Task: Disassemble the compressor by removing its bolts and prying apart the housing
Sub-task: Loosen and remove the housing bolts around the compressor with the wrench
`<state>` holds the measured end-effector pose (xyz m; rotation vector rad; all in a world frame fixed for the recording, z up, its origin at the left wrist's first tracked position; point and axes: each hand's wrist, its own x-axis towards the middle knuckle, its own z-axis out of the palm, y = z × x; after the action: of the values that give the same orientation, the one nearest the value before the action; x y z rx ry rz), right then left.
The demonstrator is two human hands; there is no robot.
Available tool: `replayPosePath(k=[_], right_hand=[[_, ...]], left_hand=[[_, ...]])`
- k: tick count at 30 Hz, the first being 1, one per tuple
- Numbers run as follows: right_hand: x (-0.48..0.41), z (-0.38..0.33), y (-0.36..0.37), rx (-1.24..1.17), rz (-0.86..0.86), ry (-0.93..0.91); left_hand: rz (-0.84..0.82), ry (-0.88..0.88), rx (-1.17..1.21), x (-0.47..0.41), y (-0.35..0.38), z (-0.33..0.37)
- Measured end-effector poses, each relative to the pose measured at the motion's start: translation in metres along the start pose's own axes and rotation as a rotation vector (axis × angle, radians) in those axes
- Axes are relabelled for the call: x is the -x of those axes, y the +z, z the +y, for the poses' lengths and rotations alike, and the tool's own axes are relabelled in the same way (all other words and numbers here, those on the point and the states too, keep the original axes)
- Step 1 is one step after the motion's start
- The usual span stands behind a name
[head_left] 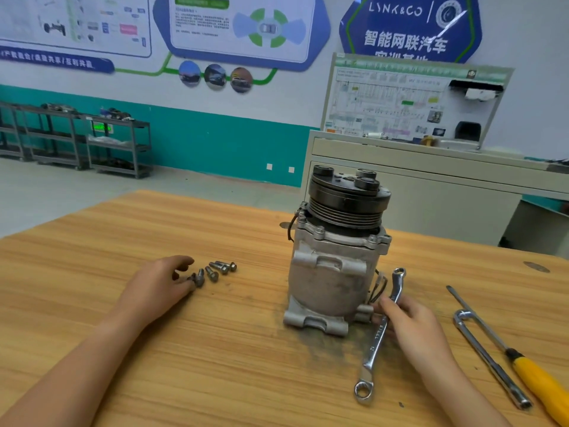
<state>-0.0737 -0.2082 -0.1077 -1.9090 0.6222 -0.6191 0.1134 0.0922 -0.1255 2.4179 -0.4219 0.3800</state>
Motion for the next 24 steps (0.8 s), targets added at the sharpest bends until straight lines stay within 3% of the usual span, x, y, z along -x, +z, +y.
replayPosePath(k=[3, 8, 11, 13, 24], right_hand=[[0.0, -0.002, 0.0, -0.008, -0.005, 0.005], [0.0, -0.003, -0.002, 0.0, 0.0, 0.016], [0.001, -0.003, -0.003, -0.02, -0.006, 0.029], [0.001, -0.003, -0.003, -0.034, -0.013, 0.042], [0.008, -0.015, -0.004, -0.382, 0.084, 0.041]], left_hand=[[0.151, 0.052, 0.033, 0.007, 0.0, 0.013], [0.279, 0.386, 0.282, 0.009, 0.005, 0.087], [0.231, 0.305, 0.685, 0.012, 0.012, 0.137], [0.17, 0.266, 0.83, 0.016, 0.022, 0.158], [0.072, 0.343, 0.713, 0.037, 0.058, 0.148]])
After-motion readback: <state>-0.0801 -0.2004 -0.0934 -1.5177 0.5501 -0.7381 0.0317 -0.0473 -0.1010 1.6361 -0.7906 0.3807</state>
